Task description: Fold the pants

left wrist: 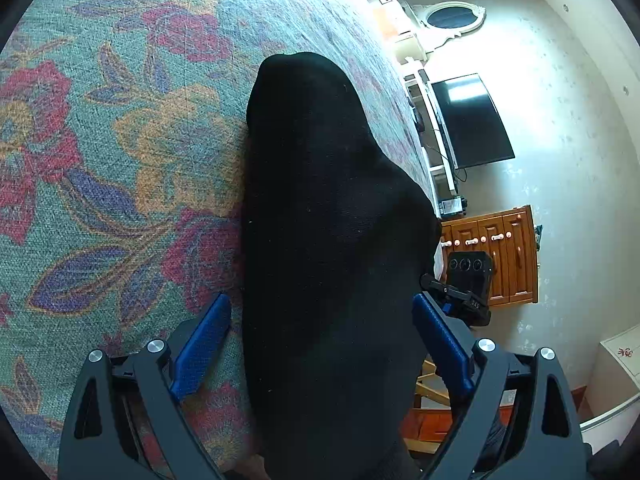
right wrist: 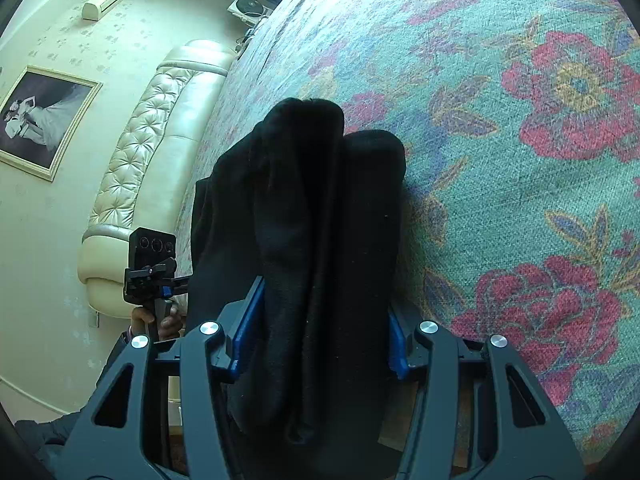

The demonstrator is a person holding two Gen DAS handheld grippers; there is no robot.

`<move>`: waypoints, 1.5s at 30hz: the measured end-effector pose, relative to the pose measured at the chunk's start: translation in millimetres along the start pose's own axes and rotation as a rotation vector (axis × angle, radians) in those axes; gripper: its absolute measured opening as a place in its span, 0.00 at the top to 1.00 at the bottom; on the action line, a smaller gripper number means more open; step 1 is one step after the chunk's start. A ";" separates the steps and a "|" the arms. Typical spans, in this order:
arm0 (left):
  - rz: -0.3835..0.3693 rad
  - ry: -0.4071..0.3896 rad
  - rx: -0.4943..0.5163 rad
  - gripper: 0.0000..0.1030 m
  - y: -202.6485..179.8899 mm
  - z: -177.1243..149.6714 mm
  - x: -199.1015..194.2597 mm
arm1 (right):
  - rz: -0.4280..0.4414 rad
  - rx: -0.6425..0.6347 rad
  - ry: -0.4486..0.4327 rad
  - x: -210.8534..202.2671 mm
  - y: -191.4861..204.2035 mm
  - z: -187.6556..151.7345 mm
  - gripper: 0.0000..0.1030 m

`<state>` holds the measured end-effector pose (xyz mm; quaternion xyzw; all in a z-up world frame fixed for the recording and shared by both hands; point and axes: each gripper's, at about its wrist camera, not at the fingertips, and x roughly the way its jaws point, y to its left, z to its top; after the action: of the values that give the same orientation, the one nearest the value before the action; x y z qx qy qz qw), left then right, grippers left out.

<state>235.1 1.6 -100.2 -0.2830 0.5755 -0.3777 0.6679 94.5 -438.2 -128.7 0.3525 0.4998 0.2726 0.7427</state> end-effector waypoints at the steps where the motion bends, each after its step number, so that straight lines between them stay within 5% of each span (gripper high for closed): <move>1: 0.004 0.007 0.011 0.12 -2.9 1.1 3.4 | 0.000 -0.001 -0.002 0.1 0.1 -0.2 0.50; 10: 0.077 -0.005 0.060 0.12 -21.0 3.9 29.9 | 0.004 -0.004 -0.012 -0.7 -1.0 -4.9 0.50; 11: 0.091 -0.007 0.064 0.20 -20.8 3.3 29.6 | 0.005 -0.003 -0.013 -1.1 -1.0 -4.9 0.50; 12: 0.129 -0.007 0.062 0.40 -20.7 3.8 30.7 | 0.006 -0.004 -0.015 -1.6 -1.3 -5.2 0.51; 15: 0.078 -0.024 0.001 0.59 -4.5 4.5 23.5 | 0.009 -0.006 -0.027 -2.2 -1.4 -5.2 0.53; 26: 0.183 -0.081 0.100 0.67 -27.9 5.2 22.4 | -0.004 -0.033 -0.082 -2.0 8.8 -8.9 0.62; 45: 0.175 -0.146 0.078 0.68 3.9 9.7 -12.6 | -0.007 -0.056 -0.109 31.6 30.2 18.1 0.63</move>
<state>244.7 13.7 -94.6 -0.2322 0.5328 -0.3187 0.7487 120.9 -400.6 -117.6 0.3443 0.4520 0.2640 0.7794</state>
